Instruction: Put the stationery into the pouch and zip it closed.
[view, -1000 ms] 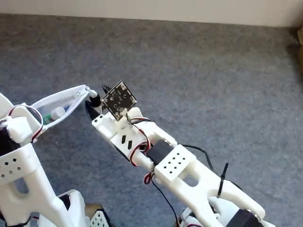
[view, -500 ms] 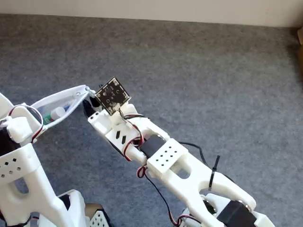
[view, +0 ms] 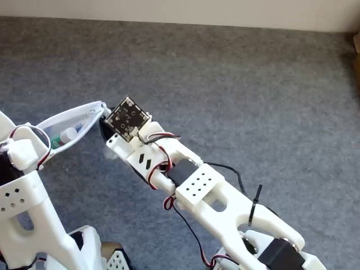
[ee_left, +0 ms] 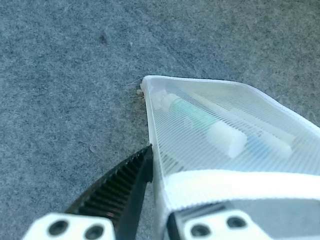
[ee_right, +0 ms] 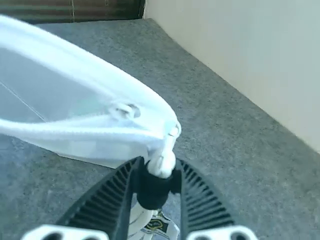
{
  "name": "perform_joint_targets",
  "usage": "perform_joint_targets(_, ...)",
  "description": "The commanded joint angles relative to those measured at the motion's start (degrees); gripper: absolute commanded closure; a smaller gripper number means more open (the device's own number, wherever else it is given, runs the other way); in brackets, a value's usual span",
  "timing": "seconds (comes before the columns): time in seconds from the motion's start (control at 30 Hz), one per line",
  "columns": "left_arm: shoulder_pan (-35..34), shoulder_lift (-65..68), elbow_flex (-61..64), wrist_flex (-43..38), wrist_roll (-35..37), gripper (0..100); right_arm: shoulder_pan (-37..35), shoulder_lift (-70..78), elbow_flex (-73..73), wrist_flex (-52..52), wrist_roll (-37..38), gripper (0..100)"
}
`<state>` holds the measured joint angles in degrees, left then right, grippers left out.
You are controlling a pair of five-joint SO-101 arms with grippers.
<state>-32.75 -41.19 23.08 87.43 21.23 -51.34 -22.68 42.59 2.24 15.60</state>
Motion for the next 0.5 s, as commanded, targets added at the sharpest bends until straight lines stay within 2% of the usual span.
perform_joint_targets(0.0, 1.2, 0.8, 0.8, -0.9, 0.3, 99, 0.3, -2.4, -4.2, -1.3, 2.5, 99.5)
perform_joint_targets(0.17, 1.2, 0.8, 0.8, -0.9, 0.3, 99, 0.2, -10.9, 0.5, 1.4, 2.5, 99.5)
perform_joint_targets(0.47, 1.2, 0.5, 0.8, -0.7, 0.3, 99, 0.0, -20.7, 1.6, 18.9, 2.3, 99.5)
